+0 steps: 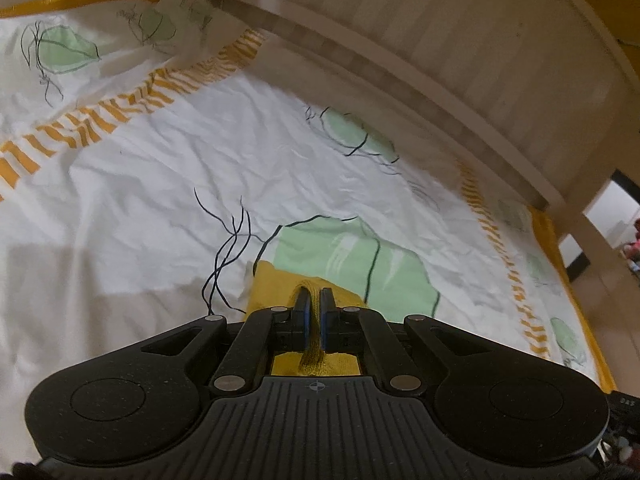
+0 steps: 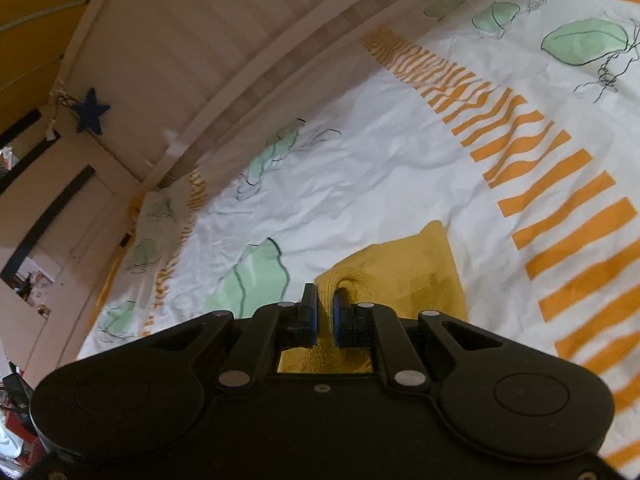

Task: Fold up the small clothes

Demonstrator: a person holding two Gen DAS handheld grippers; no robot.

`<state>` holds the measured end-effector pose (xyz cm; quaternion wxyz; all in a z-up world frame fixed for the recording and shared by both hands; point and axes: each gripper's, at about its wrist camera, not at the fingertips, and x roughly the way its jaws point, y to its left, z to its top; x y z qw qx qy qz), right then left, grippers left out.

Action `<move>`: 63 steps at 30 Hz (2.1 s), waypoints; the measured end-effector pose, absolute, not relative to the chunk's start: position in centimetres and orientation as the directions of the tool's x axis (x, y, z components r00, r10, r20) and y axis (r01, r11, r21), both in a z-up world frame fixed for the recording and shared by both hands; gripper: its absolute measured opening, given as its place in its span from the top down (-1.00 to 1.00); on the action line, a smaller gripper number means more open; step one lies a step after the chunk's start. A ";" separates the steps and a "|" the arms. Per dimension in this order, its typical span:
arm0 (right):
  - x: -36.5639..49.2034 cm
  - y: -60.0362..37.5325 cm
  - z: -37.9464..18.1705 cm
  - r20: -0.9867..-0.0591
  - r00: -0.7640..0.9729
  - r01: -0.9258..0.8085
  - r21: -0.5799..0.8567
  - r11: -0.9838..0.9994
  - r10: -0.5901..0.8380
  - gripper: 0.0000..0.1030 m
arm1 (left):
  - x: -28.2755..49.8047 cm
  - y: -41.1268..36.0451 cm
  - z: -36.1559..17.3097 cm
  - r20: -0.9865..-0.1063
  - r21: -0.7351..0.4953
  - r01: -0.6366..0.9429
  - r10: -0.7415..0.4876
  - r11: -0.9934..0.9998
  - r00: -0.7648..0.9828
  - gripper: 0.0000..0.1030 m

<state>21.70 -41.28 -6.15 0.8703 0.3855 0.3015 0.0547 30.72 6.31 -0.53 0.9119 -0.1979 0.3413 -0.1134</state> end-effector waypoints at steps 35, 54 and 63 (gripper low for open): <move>23.8 -38.0 -5.5 -0.536 0.814 0.022 0.413 0.911 0.223 -0.25 | 30.2 -2.5 -3.2 -0.710 -0.102 0.387 -0.340 0.916 0.617 0.51; 22.8 -29.9 -7.3 -0.699 0.602 -0.339 0.215 0.916 0.387 -0.23 | 30.2 -3.0 -5.9 -0.812 -0.096 0.372 -0.289 0.923 0.508 0.51; 23.5 -30.0 -8.3 -0.702 0.641 -0.296 0.146 0.944 0.310 -0.22 | 31.3 -2.8 -6.3 -0.810 -0.126 0.346 -0.298 0.930 0.506 0.50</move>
